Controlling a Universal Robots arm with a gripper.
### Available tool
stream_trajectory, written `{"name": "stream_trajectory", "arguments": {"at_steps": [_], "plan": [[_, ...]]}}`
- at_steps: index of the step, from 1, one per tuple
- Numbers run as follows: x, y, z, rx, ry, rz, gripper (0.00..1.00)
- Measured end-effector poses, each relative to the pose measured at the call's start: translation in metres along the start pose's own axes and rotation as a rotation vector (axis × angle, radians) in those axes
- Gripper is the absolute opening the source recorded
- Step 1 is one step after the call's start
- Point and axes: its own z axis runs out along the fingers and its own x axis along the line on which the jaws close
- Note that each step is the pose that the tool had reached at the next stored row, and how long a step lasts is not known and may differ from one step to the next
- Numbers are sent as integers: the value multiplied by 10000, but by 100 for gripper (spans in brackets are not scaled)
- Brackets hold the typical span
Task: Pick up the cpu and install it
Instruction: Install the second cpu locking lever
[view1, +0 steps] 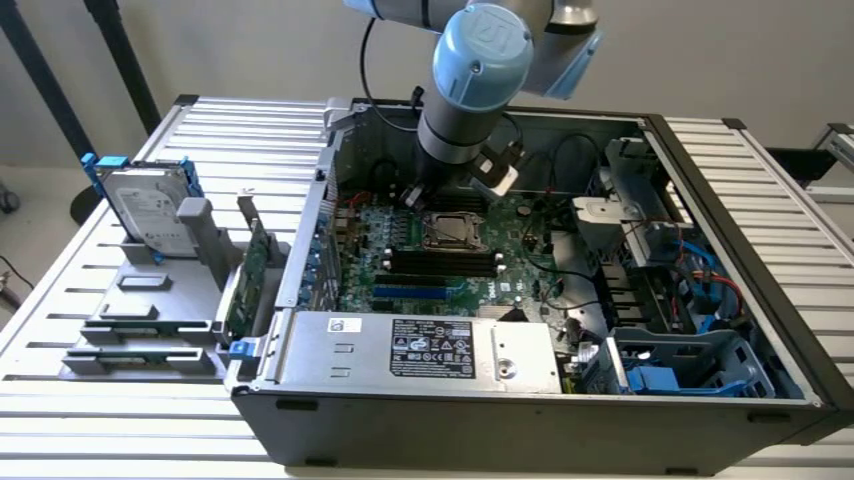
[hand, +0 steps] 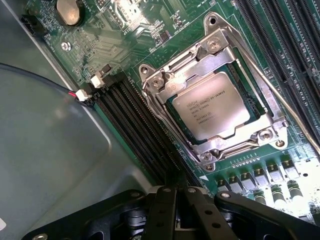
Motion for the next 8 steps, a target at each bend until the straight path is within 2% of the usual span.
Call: {"name": "stream_trajectory", "arguments": {"at_steps": [8], "plan": [[-17, 11, -11, 0, -3, 0, 11]]}}
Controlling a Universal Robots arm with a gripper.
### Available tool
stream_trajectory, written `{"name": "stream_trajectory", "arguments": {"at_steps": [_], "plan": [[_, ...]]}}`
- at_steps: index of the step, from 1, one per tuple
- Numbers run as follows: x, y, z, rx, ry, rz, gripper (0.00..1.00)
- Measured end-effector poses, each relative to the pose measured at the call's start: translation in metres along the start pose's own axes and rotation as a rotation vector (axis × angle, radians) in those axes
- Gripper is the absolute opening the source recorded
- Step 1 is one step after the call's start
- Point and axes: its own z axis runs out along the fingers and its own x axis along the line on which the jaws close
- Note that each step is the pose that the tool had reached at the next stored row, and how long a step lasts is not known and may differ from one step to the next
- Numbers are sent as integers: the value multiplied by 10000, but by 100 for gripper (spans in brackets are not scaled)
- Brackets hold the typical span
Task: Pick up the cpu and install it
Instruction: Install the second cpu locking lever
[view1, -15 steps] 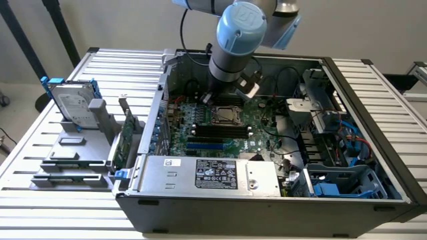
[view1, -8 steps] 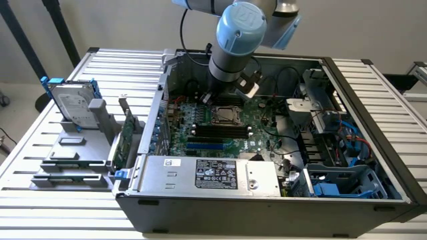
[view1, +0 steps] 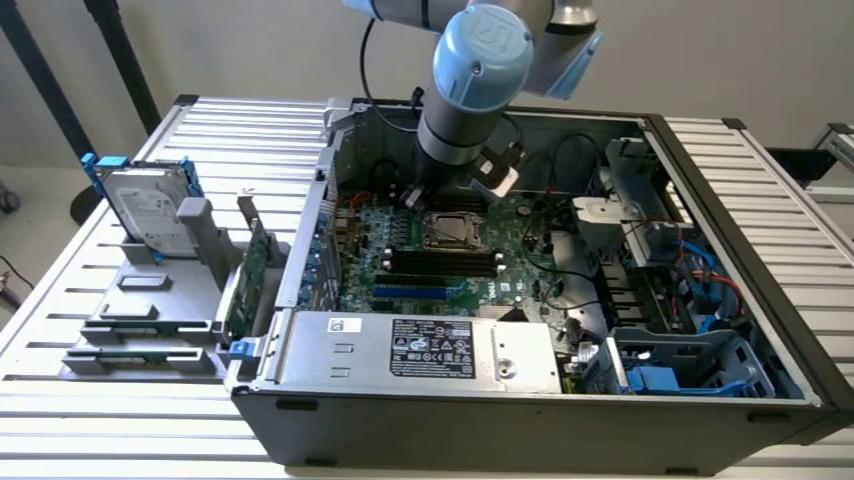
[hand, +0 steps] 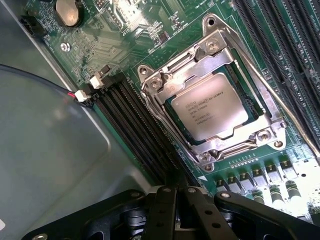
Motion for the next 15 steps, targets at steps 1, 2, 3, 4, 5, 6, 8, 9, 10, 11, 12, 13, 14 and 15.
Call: {"name": "stream_trajectory", "arguments": {"at_steps": [1, 2, 3, 4, 5, 6, 8, 9, 10, 11, 12, 13, 14, 15], "plan": [[-7, 5, -5, 0, -1, 1, 11], [-16, 10, -11, 1, -3, 1, 11], [-26, 17, -20, 2, -8, 3, 11], [-38, 25, -30, 4, -11, 5, 11], [-50, 34, -42, 9, -17, 10, 11], [-59, 42, -55, 16, -23, 13, 11], [-69, 55, -92, 39, -44, 29, 11], [-68, 59, -117, 58, -59, 41, 11], [-67, 65, -143, 84, -74, 55, 11], [-69, 71, -167, 107, -88, 68, 11], [-73, 79, -193, 134, -105, 83, 11], [-79, 87, -216, 157, -121, 97, 11], [-85, 96, -238, 180, -138, 111, 11], [-91, 105, -259, 202, -152, 124, 11]]}}
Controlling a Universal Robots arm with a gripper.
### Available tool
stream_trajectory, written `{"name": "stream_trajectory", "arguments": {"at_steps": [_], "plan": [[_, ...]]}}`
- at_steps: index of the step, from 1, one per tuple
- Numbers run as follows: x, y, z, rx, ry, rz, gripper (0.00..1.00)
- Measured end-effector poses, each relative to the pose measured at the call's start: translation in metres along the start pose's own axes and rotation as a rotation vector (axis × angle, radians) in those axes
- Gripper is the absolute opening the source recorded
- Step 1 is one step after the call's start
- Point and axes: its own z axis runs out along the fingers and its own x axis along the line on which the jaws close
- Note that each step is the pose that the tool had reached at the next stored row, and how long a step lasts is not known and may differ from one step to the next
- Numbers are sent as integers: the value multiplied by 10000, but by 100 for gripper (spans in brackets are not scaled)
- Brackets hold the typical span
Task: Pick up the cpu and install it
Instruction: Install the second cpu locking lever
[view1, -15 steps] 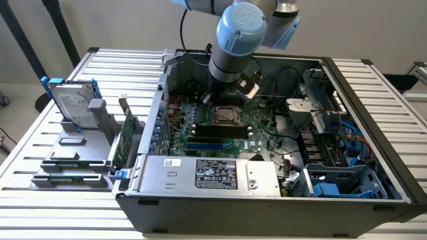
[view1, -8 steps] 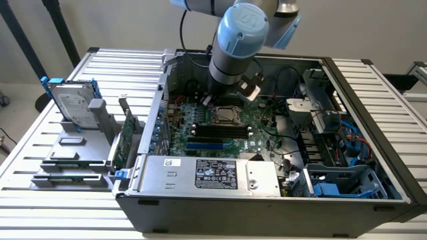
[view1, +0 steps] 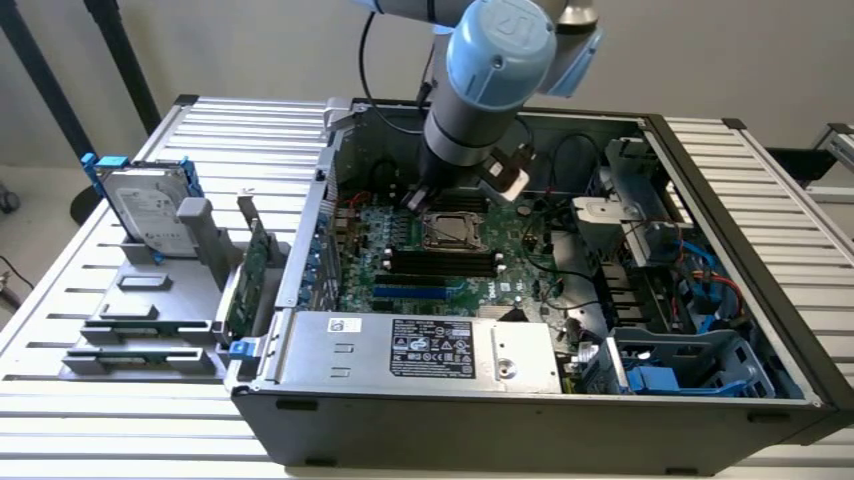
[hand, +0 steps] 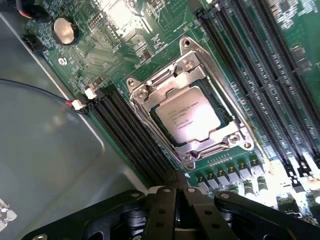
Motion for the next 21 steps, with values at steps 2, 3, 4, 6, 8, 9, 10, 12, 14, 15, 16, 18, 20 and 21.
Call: {"name": "stream_trajectory", "arguments": {"at_steps": [2, 3, 4, 6, 8, 9, 10, 12, 14, 15, 16, 18, 20, 21], "plan": [[-9, 15, -46, 43, -29, 25, 11], [-15, 21, -70, 59, -43, 36, 11], [-22, 28, -94, 71, -53, 44, 11], [-38, 42, -138, 82, -63, 50, 11], [-57, 54, -183, 84, -70, 53, 11], [-67, 59, -206, 83, -74, 56, 11], [-77, 66, -231, 83, -77, 57, 11], [-98, 80, -281, 83, -83, 59, 11], [-124, 98, -325, 82, -90, 61, 11], [-137, 107, -343, 81, -92, 62, 11], [-152, 118, -362, 79, -96, 63, 11], [-178, 137, -397, 76, -101, 64, 11], [-203, 154, -433, 72, -107, 65, 11], [-214, 161, -449, 70, -111, 66, 11]]}}
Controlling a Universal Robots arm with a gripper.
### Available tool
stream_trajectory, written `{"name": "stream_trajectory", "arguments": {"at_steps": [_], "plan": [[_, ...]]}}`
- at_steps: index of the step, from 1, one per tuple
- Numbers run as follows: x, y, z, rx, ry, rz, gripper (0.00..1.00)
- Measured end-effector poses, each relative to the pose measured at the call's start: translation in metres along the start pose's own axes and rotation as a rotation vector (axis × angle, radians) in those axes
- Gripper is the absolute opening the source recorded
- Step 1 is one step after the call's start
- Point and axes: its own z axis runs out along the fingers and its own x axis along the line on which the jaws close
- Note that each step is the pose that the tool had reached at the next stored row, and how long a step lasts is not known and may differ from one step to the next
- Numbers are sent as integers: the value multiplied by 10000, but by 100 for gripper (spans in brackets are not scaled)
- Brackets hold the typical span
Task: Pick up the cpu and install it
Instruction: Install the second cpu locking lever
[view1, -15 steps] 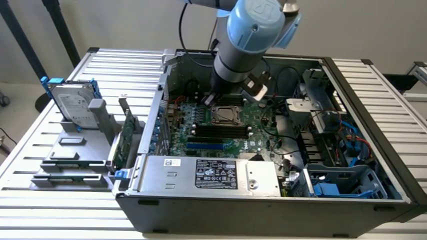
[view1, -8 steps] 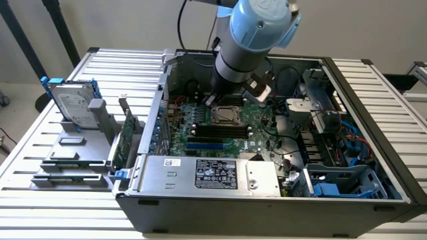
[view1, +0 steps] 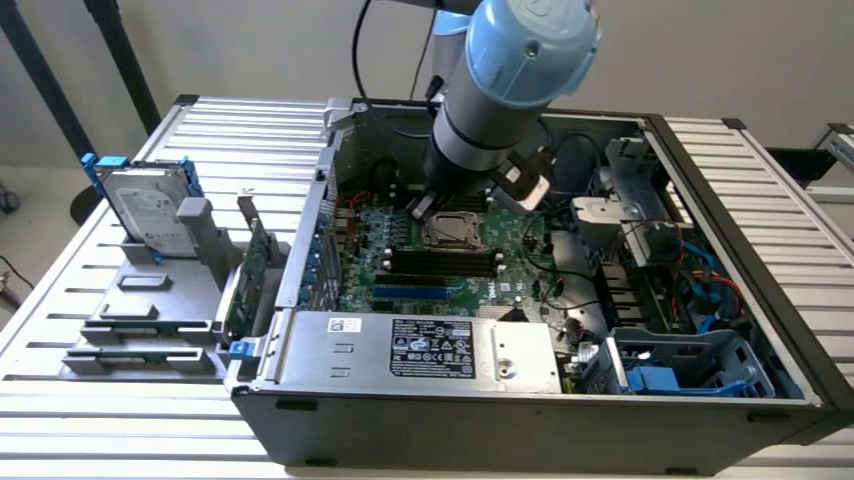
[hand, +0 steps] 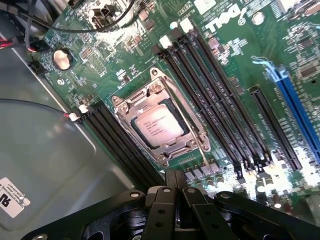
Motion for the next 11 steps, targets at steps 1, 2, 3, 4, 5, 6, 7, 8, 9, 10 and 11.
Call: {"name": "stream_trajectory", "arguments": {"at_steps": [1, 2, 3, 4, 5, 6, 7, 8, 9, 10, 11], "plan": [[-11, 7, -17, -2, -3, 1, 11], [-20, 14, -33, -4, -5, 2, 11], [-30, 21, -48, -6, -7, 3, 11], [-40, 28, -63, -7, -9, 3, 11], [-50, 35, -76, -8, -10, 4, 11], [-60, 43, -88, -8, -10, 4, 11], [-71, 52, -99, -8, -10, 4, 11], [-83, 61, -107, -8, -10, 4, 11], [-96, 70, -115, -8, -11, 4, 11], [-106, 76, -120, -8, -10, 5, 11], [-113, 81, -124, -8, -11, 5, 11]]}}
